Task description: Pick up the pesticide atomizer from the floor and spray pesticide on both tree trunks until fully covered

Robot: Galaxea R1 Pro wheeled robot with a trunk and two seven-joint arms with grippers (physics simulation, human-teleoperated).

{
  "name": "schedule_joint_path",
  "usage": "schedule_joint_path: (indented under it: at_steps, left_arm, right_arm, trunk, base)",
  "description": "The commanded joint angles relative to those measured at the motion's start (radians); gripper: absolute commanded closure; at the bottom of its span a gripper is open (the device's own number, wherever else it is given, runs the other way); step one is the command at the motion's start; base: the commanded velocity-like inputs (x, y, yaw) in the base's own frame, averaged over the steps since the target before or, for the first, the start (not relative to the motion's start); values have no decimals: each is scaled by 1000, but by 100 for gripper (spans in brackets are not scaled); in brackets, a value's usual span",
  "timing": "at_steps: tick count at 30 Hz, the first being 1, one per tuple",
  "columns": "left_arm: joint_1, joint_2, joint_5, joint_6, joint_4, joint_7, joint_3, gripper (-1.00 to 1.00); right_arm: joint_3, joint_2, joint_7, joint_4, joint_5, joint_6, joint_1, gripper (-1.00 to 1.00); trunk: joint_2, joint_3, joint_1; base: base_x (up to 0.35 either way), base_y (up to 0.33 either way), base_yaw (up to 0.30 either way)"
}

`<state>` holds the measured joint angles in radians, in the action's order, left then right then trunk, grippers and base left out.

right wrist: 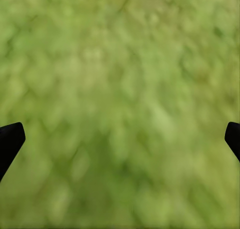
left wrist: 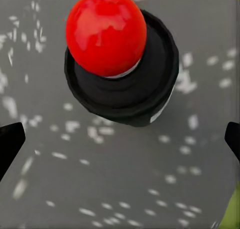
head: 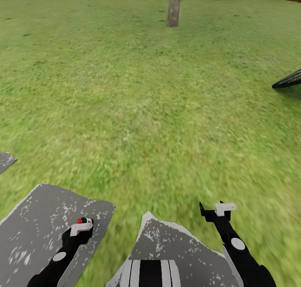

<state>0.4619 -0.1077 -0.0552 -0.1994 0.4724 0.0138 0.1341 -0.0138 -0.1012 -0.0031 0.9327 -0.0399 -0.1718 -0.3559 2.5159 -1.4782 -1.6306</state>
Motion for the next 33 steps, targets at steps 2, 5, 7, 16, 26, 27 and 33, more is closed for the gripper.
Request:
schedule_joint_path:
  at_steps: [2, 5, 7, 16, 26, 27, 33]
  left_arm:
    - [0, 1, 0, 0, 0, 0, 0, -100]
    - [0, 1, 0, 0, 0, 0, 0, -100]
    - [0, 0, 0, 0, 0, 0, -1, -100]
    - [0, -5, 0, 0, 0, 0, 1, -100]
    - [0, -5, 1, 0, 0, 0, 2, -100]
    - [0, -6, 1, 0, 0, 0, 2, -100]
    - [0, -6, 1, 0, 0, 0, 2, -100]
  right_arm:
    - [0, 0, 0, 0, 0, 0, 0, -100]
    - [0, 0, 0, 0, 0, 0, 0, -100]
    - [0, 0, 0, 0, 0, 0, 0, -100]
    - [0, 0, 0, 0, 0, -1, 0, -100]
    - [0, 0, 0, 0, 0, -1, 0, -100]
    - [0, 0, 0, 0, 0, -1, 0, -100]
    - [0, 0, 0, 0, 0, -1, 0, -100]
  trunk:
    - [0, 0, 0]
    - [0, 0, 0]
    - [0, 0, 0]
    - [0, 6, 0]
    - [0, 10, 0]
    - [0, 10, 0]
    - [0, 11, 0]
  base:
    - [96, 0, 0]
    - [68, 0, 0]
    - [15, 0, 0]
    - [2, 0, 0]
    - [0, 0, 0]
    - [0, 0, 0]
    - [0, 0, 0]
